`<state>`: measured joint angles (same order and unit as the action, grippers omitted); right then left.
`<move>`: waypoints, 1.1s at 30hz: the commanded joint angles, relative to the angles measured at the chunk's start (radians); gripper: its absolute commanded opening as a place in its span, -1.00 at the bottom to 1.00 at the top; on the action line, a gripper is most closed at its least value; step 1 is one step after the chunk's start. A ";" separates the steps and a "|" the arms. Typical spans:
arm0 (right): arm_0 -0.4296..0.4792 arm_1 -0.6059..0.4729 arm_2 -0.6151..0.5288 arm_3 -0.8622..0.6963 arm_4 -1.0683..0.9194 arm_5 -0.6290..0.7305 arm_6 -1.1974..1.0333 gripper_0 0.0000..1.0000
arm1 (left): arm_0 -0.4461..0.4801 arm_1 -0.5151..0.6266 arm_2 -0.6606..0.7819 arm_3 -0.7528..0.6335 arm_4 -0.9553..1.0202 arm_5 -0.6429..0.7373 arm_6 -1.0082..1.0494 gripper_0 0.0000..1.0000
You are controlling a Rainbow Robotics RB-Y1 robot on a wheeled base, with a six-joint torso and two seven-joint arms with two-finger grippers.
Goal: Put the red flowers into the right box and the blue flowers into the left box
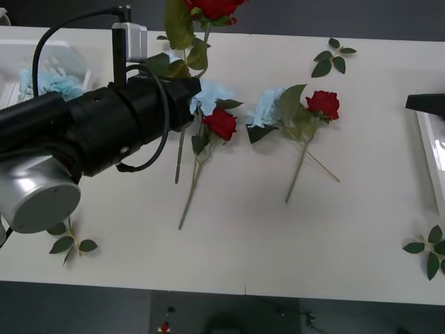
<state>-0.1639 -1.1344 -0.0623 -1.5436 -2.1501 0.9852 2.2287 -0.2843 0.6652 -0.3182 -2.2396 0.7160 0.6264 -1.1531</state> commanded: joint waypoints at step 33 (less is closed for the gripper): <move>-0.043 0.102 0.348 -0.472 -0.145 -0.333 0.055 1.00 | -0.061 -0.299 0.091 0.564 1.625 0.245 -1.552 -1.00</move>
<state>-0.1701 -1.0693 0.2798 -2.0082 -2.2951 0.6504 2.2526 -0.3129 0.3881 -0.2010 -1.6633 2.2873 0.9020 -2.6979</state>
